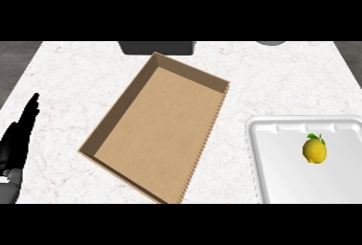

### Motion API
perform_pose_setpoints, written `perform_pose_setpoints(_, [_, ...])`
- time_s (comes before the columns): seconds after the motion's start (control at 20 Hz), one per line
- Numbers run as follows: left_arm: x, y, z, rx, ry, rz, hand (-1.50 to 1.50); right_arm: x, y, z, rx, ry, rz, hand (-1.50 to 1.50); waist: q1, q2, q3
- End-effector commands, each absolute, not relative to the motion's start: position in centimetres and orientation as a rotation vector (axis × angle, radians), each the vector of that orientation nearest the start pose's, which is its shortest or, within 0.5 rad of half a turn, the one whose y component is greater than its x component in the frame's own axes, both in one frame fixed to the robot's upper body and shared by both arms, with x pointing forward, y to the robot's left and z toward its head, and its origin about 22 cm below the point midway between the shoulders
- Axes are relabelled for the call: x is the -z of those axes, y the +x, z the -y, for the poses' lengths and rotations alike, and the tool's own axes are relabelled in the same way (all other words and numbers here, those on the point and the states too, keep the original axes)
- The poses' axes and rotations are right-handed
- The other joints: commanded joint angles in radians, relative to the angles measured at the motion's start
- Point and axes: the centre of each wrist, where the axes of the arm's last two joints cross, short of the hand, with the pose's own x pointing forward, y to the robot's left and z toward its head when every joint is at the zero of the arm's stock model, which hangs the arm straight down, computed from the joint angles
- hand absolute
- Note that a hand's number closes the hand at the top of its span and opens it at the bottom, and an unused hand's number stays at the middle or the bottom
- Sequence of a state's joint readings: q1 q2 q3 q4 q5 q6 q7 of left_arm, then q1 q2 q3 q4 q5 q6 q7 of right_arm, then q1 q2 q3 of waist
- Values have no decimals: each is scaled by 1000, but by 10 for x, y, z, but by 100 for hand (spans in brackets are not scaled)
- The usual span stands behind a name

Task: Pick the lemon from the tray and place it in the cardboard box

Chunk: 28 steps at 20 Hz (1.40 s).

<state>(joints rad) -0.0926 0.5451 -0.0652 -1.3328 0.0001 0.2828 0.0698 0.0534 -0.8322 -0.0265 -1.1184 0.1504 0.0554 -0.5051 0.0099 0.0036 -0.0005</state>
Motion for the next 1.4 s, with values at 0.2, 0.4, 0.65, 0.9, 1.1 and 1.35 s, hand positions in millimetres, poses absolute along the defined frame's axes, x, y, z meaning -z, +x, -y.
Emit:
perform_pose_setpoints(0.2, [-27, 273, -349, 241, 635, 1372, 0, -71, 249, 463, -1102, -646, 1048, -150, 9, 1, -1])
perform_pose_setpoints(0.4, [-17, 261, -364, 225, 631, 1369, 0, -62, 258, 446, -1153, -574, 952, -150, -1, -2, 0])
perform_pose_setpoints(0.65, [-16, 268, -353, 222, 641, 1371, 0, -43, 285, 426, -1184, -562, 886, -150, -1, -1, 1])
perform_pose_setpoints(0.9, [-14, 250, -371, 213, 639, 1364, 0, -39, 286, 417, -1192, -569, 867, -150, -5, -4, 1])
perform_pose_setpoints(1.1, [-17, 249, -373, 205, 645, 1362, 0, -34, 300, 409, -1208, -578, 842, -150, -3, -3, 0])
perform_pose_setpoints(1.35, [-15, 270, -346, 219, 652, 1364, 0, -27, 292, 414, -1206, -550, 880, -150, -9, -3, 1])
